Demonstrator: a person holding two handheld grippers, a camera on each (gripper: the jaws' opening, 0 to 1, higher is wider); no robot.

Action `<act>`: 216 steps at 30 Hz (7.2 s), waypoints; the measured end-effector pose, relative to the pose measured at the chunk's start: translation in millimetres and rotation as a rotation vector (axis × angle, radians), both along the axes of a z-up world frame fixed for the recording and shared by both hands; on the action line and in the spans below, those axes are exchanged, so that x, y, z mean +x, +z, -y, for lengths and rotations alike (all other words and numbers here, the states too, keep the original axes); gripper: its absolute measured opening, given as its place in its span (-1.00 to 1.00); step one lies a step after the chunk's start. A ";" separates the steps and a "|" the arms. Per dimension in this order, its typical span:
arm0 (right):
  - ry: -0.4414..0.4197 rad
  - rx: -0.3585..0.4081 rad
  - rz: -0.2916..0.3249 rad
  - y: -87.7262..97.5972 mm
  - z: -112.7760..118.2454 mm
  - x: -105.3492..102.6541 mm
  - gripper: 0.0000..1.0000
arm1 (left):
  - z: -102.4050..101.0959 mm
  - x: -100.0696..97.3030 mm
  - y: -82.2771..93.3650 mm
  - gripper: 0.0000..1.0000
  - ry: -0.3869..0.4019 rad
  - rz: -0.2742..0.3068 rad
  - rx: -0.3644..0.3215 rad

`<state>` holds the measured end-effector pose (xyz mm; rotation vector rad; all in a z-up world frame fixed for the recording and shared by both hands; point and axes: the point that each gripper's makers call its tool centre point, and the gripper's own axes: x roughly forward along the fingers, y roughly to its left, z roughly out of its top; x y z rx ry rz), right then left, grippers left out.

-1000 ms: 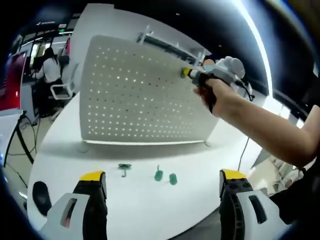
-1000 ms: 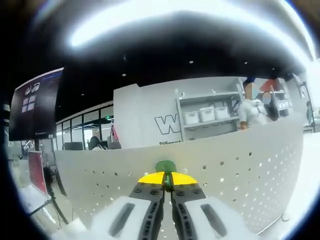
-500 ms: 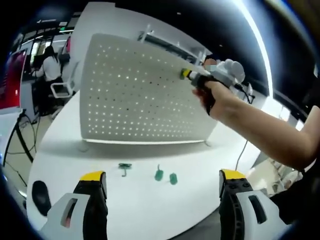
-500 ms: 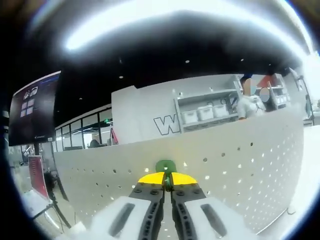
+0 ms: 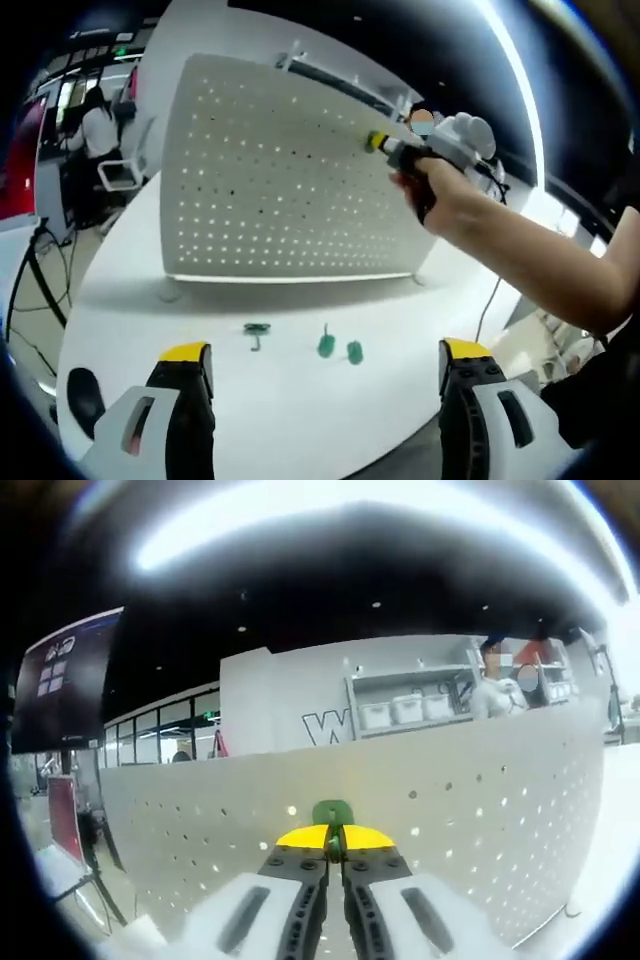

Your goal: Insert the hook assembly into the mounting plate slot until the hook locks in place.

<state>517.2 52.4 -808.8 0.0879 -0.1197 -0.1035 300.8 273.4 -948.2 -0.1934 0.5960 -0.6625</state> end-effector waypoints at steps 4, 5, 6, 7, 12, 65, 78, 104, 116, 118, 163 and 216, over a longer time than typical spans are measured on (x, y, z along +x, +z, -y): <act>0.018 -0.026 -0.013 0.6 0.4 0.9 -0.99 | 0.3 -1.9 -2.1 0.90 -0.004 -0.008 0.003; 0.019 -0.039 -0.018 0.5 0.2 -0.1 -0.99 | 0.5 -2.5 -3.6 0.90 -0.006 -0.012 0.004; 0.021 -0.041 -0.019 0.3 0.1 -0.7 -0.98 | 0.7 -3.4 -5.7 0.90 -0.009 -0.021 0.007; 0.025 -0.038 -0.025 -0.6 0.0 -0.9 -0.97 | 0.5 -3.8 -6.2 0.90 -0.009 -0.023 0.009; 0.055 -0.054 -0.063 -7.9 -0.1 1.1 -0.93 | -3.0 -7.1 -7.7 0.89 0.019 -0.036 0.007; 0.397 -0.005 -0.459 -131.2 26.4 -226.7 -0.59 | 9.5 -72.5 -11.4 0.86 0.000 -0.095 0.054; 0.392 0.080 -0.552 -175.1 33.6 -269.3 -0.62 | 16.8 -89.4 -28.3 0.89 -0.035 -0.135 0.092; 0.800 -0.167 -0.723 -245.7 -41.1 -207.8 -0.75 | 12.0 -74.5 -43.1 0.83 -0.030 -0.193 0.104; 0.907 -0.317 -0.824 -294.1 -55.6 -171.2 -0.75 | -1.4 -68.9 -56.2 0.83 0.006 -0.241 0.105; 0.915 -0.323 -0.842 -299.9 -55.6 -168.8 -0.75 | -3.6 -66.5 -57.3 0.83 0.018 -0.243 0.098; 0.762 0.061 -0.614 -191.8 -79.2 -139.8 -1.00 | -11.9 -43.1 -36.8 0.88 0.095 -0.194 0.086; 0.700 0.513 -0.217 -52.8 -159.5 -185.3 -1.00 | 57.5 26.9 49.2 -0.68 0.207 -0.037 -0.383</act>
